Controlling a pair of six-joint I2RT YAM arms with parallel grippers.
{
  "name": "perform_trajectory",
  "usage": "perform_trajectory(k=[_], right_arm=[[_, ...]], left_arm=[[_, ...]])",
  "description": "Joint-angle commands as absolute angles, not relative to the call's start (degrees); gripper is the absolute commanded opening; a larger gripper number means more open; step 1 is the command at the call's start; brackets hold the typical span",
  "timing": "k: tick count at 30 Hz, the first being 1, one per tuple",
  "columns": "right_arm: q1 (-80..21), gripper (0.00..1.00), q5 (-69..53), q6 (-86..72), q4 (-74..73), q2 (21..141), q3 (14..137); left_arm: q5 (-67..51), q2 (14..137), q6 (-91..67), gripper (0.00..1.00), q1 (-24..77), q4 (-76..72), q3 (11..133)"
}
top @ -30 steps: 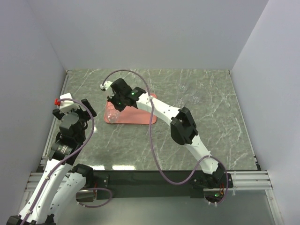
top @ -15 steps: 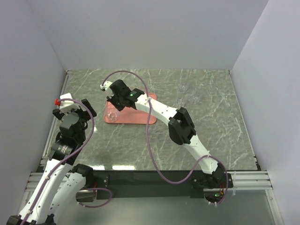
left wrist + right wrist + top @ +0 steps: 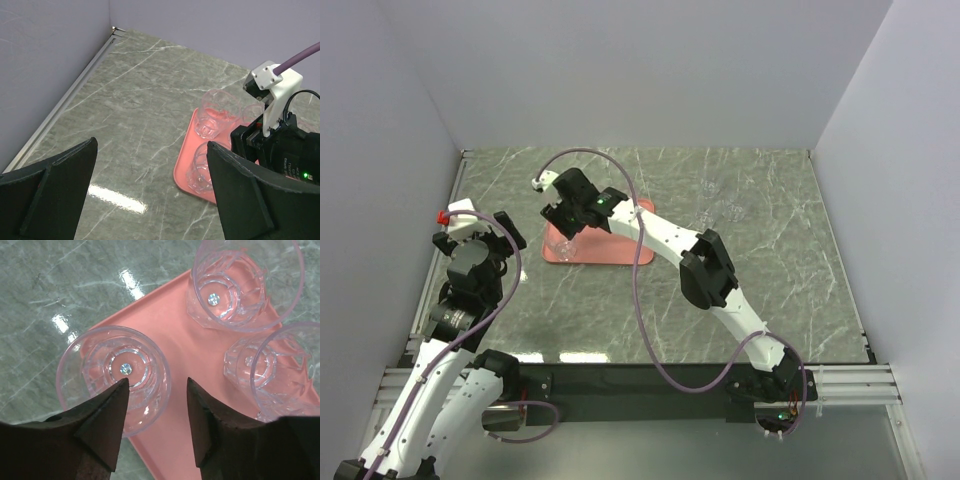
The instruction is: Place the glasses into the tray
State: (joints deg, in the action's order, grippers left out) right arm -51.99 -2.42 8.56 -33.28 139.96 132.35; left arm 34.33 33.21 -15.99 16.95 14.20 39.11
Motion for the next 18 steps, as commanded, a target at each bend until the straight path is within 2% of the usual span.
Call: perform_trajectory(k=[1, 7, 18], right_arm=[[-52.03, 0.59, -1.93, 10.02, -32.61, 135.01, 134.39], [-50.36, 0.66, -5.78, 15.8, -35.68, 128.51, 130.09], [-47.46, 0.67, -13.36, 23.73, -37.53, 111.21, 110.06]], left_arm=[[33.49, 32.87, -16.08, 0.97, 16.61, 11.95, 39.02], [32.26, 32.43, -16.17, 0.97, 16.61, 12.04, 39.02], [27.6, 29.62, -15.47, 0.99, 16.61, 10.64, 38.06]])
